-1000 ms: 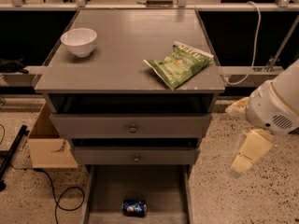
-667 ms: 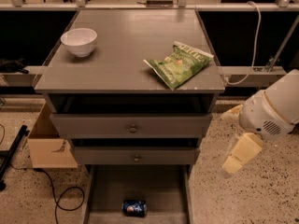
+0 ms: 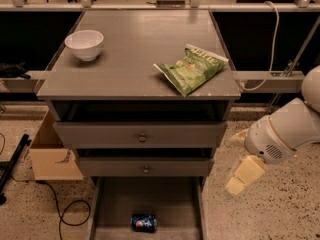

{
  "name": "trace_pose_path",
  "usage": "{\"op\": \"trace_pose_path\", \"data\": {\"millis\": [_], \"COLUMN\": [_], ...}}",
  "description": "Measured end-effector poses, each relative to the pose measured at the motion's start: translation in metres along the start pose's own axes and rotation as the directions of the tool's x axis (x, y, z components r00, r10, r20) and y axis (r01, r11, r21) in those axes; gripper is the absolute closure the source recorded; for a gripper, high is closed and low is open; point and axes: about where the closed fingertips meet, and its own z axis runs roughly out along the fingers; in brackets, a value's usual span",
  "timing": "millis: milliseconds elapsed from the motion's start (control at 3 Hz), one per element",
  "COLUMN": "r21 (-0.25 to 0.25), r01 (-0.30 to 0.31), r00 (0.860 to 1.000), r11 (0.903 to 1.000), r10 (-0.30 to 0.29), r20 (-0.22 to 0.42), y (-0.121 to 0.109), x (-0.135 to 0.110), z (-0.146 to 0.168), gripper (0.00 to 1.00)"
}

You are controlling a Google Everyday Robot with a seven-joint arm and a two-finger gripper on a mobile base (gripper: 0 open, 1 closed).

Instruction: Pick pepsi can from bottom drawer and place on counter

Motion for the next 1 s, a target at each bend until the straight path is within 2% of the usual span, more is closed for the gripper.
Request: {"op": "trace_pose_path", "data": {"millis": [333,667,1000], "r21": [-0.048,-0.089,-0.089], "r01": [-0.058,-0.088,-0.088], "r00": [0.998,0.996,0.996], "r11": [0.9972,0.9921,0.9921], "r10": [0.058,0.088,0.088], "r20": [0.005,-0.010,-0.010], "y": [-0.002,0.000,0.000], "x": [0.017,0.028,0.028], "z": [0.037,0.065,0.065], "gripper": [0.00,0.00,0.00]}}
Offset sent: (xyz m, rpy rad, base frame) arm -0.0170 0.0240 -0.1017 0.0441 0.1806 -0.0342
